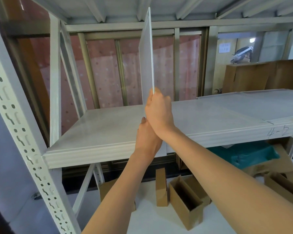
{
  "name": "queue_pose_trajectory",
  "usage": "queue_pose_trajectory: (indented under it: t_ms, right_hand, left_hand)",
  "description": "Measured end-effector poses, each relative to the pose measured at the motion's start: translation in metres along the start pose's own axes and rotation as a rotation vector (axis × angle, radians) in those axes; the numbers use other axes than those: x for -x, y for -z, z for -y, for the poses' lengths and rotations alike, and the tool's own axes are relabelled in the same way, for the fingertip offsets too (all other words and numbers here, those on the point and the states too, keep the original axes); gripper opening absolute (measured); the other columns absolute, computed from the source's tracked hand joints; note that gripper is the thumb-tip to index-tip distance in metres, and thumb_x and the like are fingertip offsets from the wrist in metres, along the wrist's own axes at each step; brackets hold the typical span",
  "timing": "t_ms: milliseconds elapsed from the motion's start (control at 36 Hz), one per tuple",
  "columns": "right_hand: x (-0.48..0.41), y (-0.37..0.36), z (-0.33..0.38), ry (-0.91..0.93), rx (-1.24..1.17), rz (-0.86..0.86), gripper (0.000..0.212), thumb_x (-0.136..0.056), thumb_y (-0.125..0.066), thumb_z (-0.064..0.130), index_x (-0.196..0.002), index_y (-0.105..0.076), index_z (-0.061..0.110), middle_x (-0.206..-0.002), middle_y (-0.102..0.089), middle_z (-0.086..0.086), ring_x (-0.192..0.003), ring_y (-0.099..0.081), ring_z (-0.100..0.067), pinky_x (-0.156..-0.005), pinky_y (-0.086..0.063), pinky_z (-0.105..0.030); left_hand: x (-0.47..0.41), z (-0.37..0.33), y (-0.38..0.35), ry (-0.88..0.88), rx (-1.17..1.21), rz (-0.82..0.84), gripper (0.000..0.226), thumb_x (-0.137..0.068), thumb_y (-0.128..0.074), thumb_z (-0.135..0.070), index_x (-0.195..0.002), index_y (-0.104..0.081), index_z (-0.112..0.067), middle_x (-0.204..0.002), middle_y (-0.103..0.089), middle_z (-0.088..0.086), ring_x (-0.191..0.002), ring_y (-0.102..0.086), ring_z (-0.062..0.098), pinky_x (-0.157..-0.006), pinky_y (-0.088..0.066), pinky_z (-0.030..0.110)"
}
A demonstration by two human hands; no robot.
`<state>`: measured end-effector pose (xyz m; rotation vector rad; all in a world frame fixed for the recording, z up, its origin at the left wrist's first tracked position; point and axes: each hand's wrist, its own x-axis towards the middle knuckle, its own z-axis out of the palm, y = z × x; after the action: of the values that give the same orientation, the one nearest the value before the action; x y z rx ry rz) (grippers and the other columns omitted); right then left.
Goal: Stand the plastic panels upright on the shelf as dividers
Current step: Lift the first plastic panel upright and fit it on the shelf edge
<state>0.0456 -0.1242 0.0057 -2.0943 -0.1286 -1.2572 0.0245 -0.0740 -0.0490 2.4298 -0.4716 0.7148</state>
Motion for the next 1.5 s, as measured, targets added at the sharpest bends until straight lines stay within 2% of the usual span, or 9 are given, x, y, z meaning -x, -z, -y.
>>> queue_pose_trajectory:
  t_ms: [194,389,556,722,944,1056,1222,1417,1500]
  right_hand:
    - [0.003,0.003,0.003,0.011,-0.003,0.028,0.021,-0.097,-0.038,0.005,-0.079,-0.042,0.013,-0.053,-0.031,0.004,-0.048,-0.036,-0.014,-0.042,-0.020,-0.021]
    - [0.021,0.005,-0.005,0.004,-0.062,0.038,0.016,-0.098,-0.044,0.008,-0.092,-0.058,0.001,-0.065,-0.053,-0.008,-0.059,-0.057,-0.023,-0.050,-0.042,-0.028]
    - [0.020,0.004,-0.005,0.033,-0.029,0.019,0.015,-0.097,-0.044,0.006,-0.094,-0.058,0.001,-0.063,-0.052,-0.010,-0.057,-0.056,-0.025,-0.047,-0.046,-0.035]
    - [0.025,0.003,-0.007,0.040,-0.040,-0.005,0.014,-0.097,-0.046,0.007,-0.096,-0.058,0.001,-0.064,-0.055,-0.009,-0.056,-0.058,-0.023,-0.047,-0.049,-0.033]
    - [0.024,0.005,-0.004,0.019,-0.045,0.038,0.015,-0.097,-0.046,0.009,-0.090,-0.058,0.002,-0.063,-0.049,-0.004,-0.057,-0.053,-0.019,-0.050,-0.041,-0.025]
    - [0.021,0.005,-0.004,-0.023,-0.030,0.038,0.020,-0.098,-0.042,0.011,-0.092,-0.058,0.001,-0.064,-0.051,-0.009,-0.062,-0.057,-0.028,-0.052,-0.047,-0.037]
    - [0.013,0.007,-0.002,-0.068,0.021,0.091,0.018,-0.094,-0.042,0.003,-0.090,-0.059,0.000,-0.067,-0.051,-0.007,-0.068,-0.055,-0.026,-0.056,-0.043,-0.034]
    - [0.022,0.016,-0.004,-0.191,-0.008,0.310,0.027,-0.101,-0.034,0.021,-0.093,-0.056,0.007,-0.076,-0.054,-0.006,-0.076,-0.056,-0.027,-0.063,-0.040,-0.034]
    - [0.030,0.021,-0.014,-0.292,-0.039,0.521,0.034,-0.101,-0.033,0.032,-0.105,-0.058,0.008,-0.094,-0.063,-0.011,-0.087,-0.060,-0.027,-0.077,-0.048,-0.037]
  left_hand:
    - [0.000,0.002,0.008,-0.129,-0.082,-0.029,0.024,-0.088,-0.040,-0.002,-0.068,-0.034,-0.013,-0.054,-0.023,-0.006,-0.057,-0.028,0.010,-0.048,-0.016,0.020]
    - [0.008,0.005,0.009,-0.212,-0.040,-0.064,0.015,-0.087,-0.048,-0.005,-0.073,-0.055,-0.004,-0.057,-0.031,-0.011,-0.062,-0.033,0.010,-0.046,-0.017,0.017]
    - [0.007,0.010,0.006,-0.194,-0.046,-0.057,0.021,-0.086,-0.049,-0.009,-0.070,-0.039,-0.016,-0.055,-0.025,-0.012,-0.047,-0.026,0.005,-0.046,-0.016,0.018]
    - [0.006,0.017,-0.006,-0.194,-0.064,-0.117,0.014,-0.084,-0.052,-0.009,-0.070,-0.053,-0.008,-0.060,-0.033,-0.004,-0.046,-0.022,0.001,-0.047,-0.011,0.017]
    - [0.009,0.016,-0.002,-0.179,-0.103,-0.065,0.021,-0.088,-0.048,-0.009,-0.068,-0.045,-0.013,-0.057,-0.037,-0.007,-0.049,-0.033,0.011,-0.048,-0.013,0.017]
    - [0.007,0.012,0.000,-0.142,-0.108,-0.015,0.040,-0.088,-0.045,-0.006,-0.054,-0.029,-0.022,-0.049,-0.032,-0.008,-0.045,-0.029,0.006,-0.046,-0.016,0.020]
    - [0.009,0.006,0.007,-0.117,-0.175,0.050,0.040,-0.089,-0.038,-0.005,-0.054,-0.024,-0.022,-0.050,-0.030,-0.006,-0.045,-0.025,0.008,-0.048,-0.016,0.024]
    - [0.011,0.006,0.010,-0.040,-0.056,0.116,0.034,-0.087,-0.043,-0.012,-0.054,-0.036,-0.020,-0.051,-0.042,-0.005,-0.047,-0.038,0.010,-0.056,-0.031,0.025]
    - [0.010,0.004,0.018,-0.025,-0.023,0.188,0.015,-0.089,-0.048,-0.018,-0.076,-0.055,-0.013,-0.070,-0.060,0.004,-0.064,-0.054,0.019,-0.064,-0.039,0.028]
